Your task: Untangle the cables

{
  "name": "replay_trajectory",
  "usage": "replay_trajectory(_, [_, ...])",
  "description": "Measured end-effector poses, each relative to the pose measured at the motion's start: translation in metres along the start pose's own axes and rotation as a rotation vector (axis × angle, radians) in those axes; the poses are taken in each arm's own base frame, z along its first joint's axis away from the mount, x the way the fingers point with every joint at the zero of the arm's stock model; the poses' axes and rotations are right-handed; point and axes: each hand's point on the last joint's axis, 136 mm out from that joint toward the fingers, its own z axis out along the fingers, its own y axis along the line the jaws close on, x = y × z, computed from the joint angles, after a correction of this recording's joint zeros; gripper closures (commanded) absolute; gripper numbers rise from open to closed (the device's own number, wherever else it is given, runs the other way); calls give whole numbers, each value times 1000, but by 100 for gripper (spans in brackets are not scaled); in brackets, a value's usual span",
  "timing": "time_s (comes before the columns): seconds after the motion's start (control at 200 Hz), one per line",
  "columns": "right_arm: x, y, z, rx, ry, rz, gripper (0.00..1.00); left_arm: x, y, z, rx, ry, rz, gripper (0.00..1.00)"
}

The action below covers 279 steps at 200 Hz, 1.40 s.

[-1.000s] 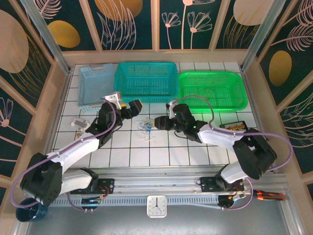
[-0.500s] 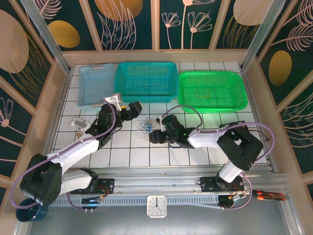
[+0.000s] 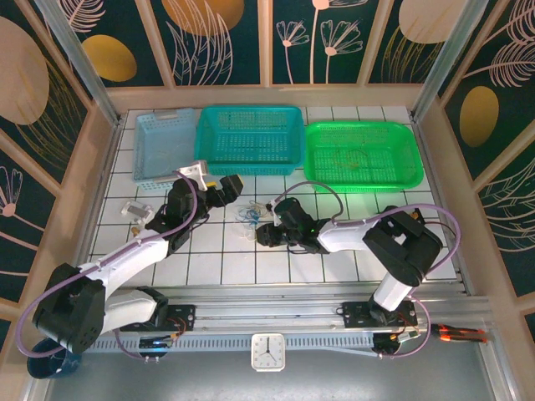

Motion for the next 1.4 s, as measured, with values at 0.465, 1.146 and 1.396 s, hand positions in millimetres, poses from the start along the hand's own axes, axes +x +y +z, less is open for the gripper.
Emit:
replay_trajectory(0.465, [-9, 8, -13, -3, -14, -14, 100, 2, 1, -1, 2, 4, -2, 1])
replay_trajectory(1.146, [-178, 72, -153, -91, -438, -145, 100, -1, -38, -6, 194, 15, 145, 1])
replay_trajectory(1.396, [-184, 78, -161, -95, -434, -186, 100, 1, -51, -9, 259, 25, 274, 3])
